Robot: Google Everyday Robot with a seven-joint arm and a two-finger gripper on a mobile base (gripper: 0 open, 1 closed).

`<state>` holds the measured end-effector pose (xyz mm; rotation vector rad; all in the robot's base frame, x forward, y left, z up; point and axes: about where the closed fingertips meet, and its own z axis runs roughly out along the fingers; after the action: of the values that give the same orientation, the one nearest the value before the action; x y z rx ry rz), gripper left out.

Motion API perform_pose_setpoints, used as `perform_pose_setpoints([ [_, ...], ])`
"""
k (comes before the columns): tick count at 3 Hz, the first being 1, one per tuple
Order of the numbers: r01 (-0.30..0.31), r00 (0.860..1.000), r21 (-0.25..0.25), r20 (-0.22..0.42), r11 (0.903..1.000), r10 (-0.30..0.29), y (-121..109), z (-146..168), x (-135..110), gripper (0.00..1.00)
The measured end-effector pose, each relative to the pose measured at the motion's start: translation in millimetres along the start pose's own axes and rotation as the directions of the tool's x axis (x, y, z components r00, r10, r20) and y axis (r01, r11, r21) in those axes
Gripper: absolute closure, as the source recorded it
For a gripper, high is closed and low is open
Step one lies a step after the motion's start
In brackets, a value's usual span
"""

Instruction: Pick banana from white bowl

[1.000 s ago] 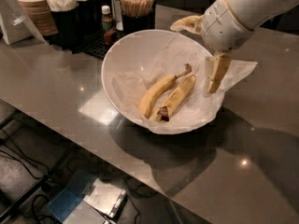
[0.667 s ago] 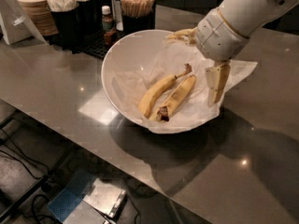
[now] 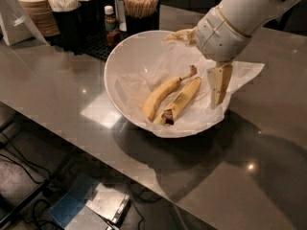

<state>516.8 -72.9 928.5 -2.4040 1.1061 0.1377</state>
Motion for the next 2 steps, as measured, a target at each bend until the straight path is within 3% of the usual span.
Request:
perform_pose_setpoints([
  [1,0.045,0.999,-0.019,-0.018,0.9988,-0.045,-14,3,-34,0.0],
  [2,0.034,0.998,-0.017,0.044,0.9993,-0.033,-17,26,-49,0.0],
])
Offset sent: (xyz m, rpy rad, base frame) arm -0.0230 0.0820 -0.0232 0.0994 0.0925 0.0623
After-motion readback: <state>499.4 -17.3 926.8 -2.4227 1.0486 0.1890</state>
